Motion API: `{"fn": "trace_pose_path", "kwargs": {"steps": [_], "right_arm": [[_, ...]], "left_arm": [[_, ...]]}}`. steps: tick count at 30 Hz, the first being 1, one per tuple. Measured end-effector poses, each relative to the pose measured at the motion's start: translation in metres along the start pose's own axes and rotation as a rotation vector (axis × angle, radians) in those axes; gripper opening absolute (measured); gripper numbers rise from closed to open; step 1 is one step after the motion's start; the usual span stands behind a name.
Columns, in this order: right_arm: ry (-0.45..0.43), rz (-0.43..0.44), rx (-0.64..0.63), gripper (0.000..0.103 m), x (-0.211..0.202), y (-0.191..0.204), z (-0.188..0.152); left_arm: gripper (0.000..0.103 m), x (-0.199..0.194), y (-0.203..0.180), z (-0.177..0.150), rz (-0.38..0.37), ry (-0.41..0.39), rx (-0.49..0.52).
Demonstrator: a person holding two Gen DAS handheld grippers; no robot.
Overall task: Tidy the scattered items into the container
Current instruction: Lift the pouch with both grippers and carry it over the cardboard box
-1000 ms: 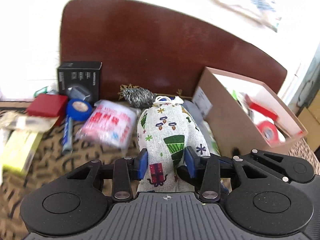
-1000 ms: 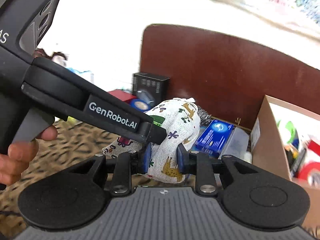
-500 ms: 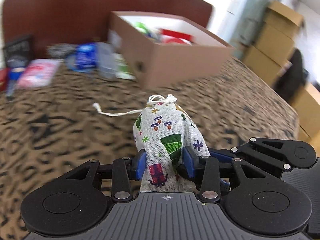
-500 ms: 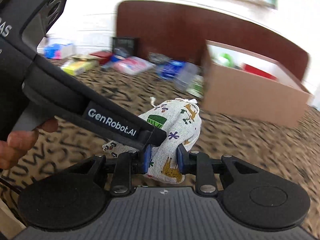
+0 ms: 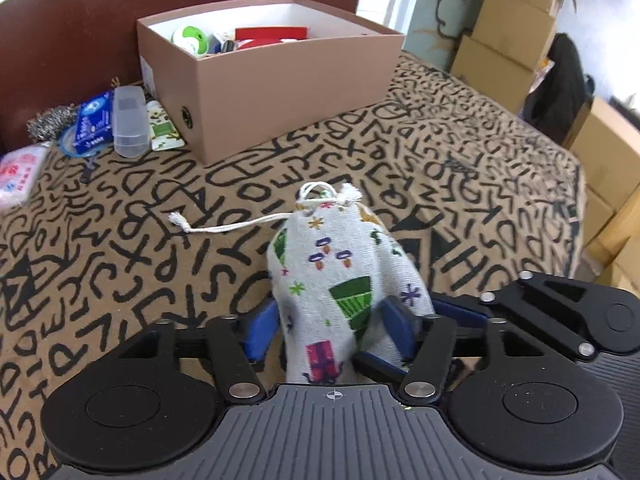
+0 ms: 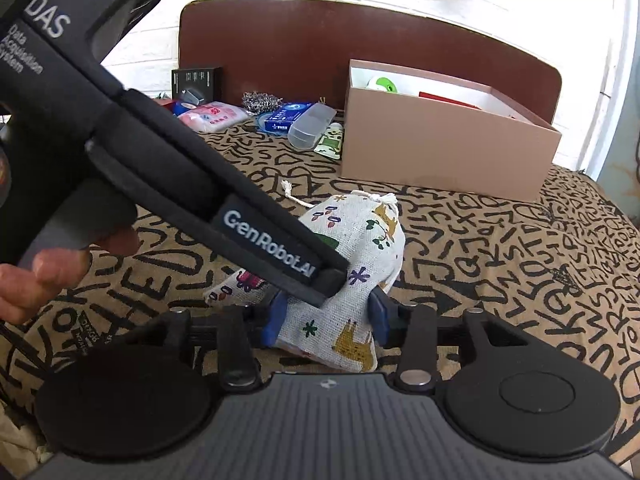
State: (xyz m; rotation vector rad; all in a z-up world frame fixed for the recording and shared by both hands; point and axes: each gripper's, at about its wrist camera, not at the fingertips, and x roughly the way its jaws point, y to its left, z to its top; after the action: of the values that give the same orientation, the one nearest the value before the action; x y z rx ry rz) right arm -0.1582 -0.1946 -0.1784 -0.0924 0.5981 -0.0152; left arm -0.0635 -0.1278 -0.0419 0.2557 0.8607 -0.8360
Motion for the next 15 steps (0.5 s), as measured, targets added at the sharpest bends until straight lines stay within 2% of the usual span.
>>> {"fn": "trace_pose_path", "kwargs": {"steps": [1, 4, 9, 15], "right_arm": [[-0.003, 0.003, 0.006, 0.052, 0.000, -0.001, -0.001], [-0.020, 0.004, 0.025, 0.066, 0.001, -0.004, -0.001], [-0.043, 0.014, 0.028, 0.068, 0.004, -0.006, -0.002], [-0.046, 0.020, 0.055, 0.073, 0.007, -0.011, -0.003]], "left_arm": [[0.080, 0.001, 0.000, 0.000, 0.009, 0.003, 0.008], [0.082, 0.005, -0.003, 0.000, 0.012, 0.020, 0.023], [0.077, 0.009, -0.005, 0.000, -0.005, 0.048, 0.023], [0.079, 0.012, -0.002, 0.004, -0.016, 0.065, 0.007]]}}
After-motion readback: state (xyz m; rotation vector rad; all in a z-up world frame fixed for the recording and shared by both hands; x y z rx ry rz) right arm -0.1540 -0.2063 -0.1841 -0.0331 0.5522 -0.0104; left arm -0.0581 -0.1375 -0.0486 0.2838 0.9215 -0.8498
